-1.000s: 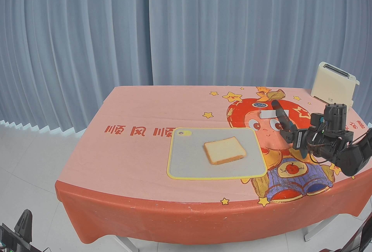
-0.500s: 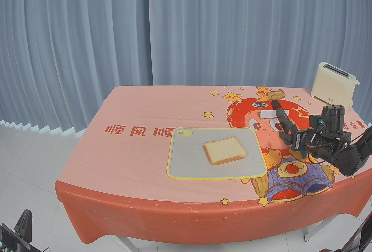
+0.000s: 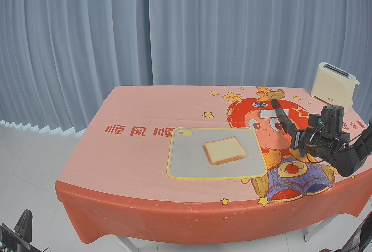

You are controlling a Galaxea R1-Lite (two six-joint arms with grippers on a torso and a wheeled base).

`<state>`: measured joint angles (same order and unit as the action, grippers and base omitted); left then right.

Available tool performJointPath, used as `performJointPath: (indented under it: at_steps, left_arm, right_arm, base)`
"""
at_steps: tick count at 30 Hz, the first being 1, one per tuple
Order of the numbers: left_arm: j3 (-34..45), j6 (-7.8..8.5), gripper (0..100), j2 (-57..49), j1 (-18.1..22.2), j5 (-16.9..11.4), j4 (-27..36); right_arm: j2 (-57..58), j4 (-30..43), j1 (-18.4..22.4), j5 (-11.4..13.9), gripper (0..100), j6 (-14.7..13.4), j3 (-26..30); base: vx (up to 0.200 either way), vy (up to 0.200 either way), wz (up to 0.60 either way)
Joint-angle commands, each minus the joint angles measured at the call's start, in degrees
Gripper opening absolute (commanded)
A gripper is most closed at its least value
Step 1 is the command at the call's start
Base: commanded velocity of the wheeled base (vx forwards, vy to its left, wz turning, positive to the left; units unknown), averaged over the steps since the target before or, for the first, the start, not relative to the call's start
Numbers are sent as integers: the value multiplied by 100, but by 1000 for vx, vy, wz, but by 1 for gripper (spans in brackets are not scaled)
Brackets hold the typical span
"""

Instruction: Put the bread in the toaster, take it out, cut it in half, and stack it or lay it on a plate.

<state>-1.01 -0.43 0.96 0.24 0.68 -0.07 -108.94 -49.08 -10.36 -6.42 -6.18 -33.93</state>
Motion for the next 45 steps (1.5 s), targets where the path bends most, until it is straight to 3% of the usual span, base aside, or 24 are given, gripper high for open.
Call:
performJointPath:
  at_steps: [1, 15, 20, 29, 45]
  left_arm:
    - [101, -1, 0, 9, 2, 2, -1]
    - [101, -1, 0, 9, 2, 2, -1]
    - [101, -1, 0, 9, 2, 2, -1]
    - [101, -1, 0, 9, 2, 2, -1]
    - [101, -1, 0, 9, 2, 2, -1]
  right_arm:
    - [-40, -199, -1, 1, 0, 3, 18]
    - [619, -190, -80, 115, 0, 3, 193]
    - [962, -155, -388, 124, 0, -6, 369]
    - [1428, -155, -1293, 124, 0, -6, 800]
    - [1727, -163, -2189, 115, 0, -24, 1143]
  base:
    - [0, 0, 0]
    - [0, 0, 0]
    - [0, 0, 0]
    - [0, 0, 0]
    - [0, 0, 0]
